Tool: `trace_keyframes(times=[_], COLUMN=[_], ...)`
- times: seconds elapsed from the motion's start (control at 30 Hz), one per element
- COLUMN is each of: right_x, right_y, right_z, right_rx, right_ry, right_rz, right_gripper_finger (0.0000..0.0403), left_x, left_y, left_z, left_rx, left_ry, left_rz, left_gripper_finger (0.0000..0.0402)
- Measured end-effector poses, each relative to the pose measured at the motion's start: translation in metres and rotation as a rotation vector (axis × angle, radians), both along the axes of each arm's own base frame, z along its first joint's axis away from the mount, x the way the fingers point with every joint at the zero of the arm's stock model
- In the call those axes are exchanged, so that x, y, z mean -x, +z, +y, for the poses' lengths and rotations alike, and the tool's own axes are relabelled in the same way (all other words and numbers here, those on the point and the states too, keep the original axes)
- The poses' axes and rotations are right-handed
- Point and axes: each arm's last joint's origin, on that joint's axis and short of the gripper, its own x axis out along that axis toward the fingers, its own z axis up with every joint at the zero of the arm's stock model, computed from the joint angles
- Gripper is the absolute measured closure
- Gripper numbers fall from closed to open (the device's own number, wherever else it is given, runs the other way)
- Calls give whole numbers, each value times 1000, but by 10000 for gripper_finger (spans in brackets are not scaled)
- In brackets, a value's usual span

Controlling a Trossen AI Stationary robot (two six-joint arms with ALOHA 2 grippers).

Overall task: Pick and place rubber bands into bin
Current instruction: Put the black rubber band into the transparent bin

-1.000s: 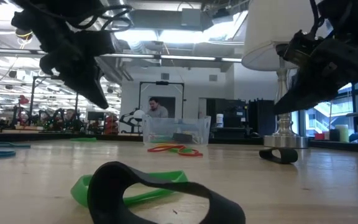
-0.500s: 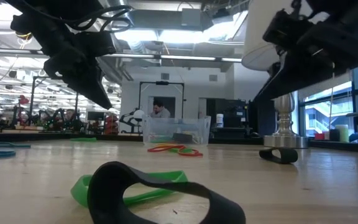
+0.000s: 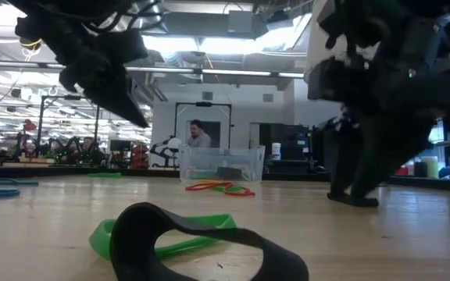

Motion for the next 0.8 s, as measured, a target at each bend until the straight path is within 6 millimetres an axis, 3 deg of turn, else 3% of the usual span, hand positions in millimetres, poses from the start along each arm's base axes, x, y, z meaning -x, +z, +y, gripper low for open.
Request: trace_keyframes(times=[0.3, 0.5, 0.6, 0.8], right_x=[0, -2, -6, -23], right_y=[-16, -15, -9, 21], right_z=[0, 0, 1, 5], right_rx=[47, 60, 67, 137], right_ry=[11, 32, 30, 20], right_rz=[65, 60, 84, 138], right_gripper_finger=[225, 328, 386, 384], left_x=[12, 23, 26, 32], left_y=[24, 40, 44, 42], left_z=[1, 2, 2, 1], left_rx=[-22, -42, -46, -13], left_ry=[-26, -45, -51, -95], left_rz=[-116, -191, -212, -169], left_gripper_finger=[401, 399, 401, 399])
